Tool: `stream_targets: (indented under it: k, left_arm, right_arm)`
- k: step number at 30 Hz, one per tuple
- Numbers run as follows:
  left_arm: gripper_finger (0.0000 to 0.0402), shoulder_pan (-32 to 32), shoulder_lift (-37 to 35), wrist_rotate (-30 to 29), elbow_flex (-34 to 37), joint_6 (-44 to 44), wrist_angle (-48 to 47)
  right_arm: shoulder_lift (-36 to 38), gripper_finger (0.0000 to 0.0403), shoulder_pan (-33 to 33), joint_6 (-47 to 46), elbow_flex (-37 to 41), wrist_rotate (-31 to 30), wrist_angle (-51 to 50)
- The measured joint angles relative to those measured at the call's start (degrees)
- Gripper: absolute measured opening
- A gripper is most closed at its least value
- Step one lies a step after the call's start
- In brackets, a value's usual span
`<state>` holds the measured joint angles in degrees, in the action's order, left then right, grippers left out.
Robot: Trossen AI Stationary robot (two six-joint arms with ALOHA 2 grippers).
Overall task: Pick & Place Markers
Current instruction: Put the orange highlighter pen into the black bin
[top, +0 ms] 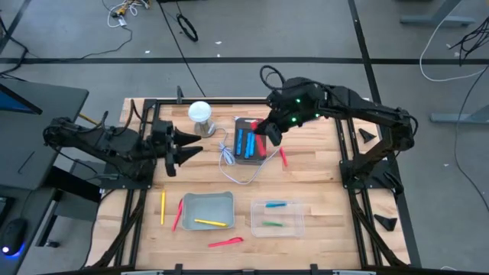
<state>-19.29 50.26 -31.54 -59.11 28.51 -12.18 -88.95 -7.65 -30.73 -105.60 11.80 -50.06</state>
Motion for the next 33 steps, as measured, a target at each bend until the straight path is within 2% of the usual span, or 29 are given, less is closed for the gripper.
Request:
stream_targets:
  k: [6,9,19,30,33]
  left_arm:
    - [0.0220,0.52,4.96,0.22,0.00,-3.65,5.21]
    - [0.0220,1.50,7.21,1.09,0.00,-4.02,8.15]
    - [0.0220,5.71,15.18,13.34,0.00,-5.19,21.83]
    - [0.0220,7.78,19.77,13.83,0.00,-5.15,32.49]
    - [0.0220,8.26,19.95,15.73,-0.02,-4.80,32.95]
  right_arm:
    - [0.00,0.0048,3.37,1.90,-0.02,1.32,12.42]
    - [0.00,0.0048,4.68,2.28,-0.02,1.31,15.34]
    - [0.00,0.0048,7.02,5.75,-0.02,-0.29,18.51]
    - [-0.02,0.0048,8.31,5.97,-0.02,-0.42,18.56]
    - [-0.47,0.0048,8.53,6.06,-0.05,-0.42,19.28]
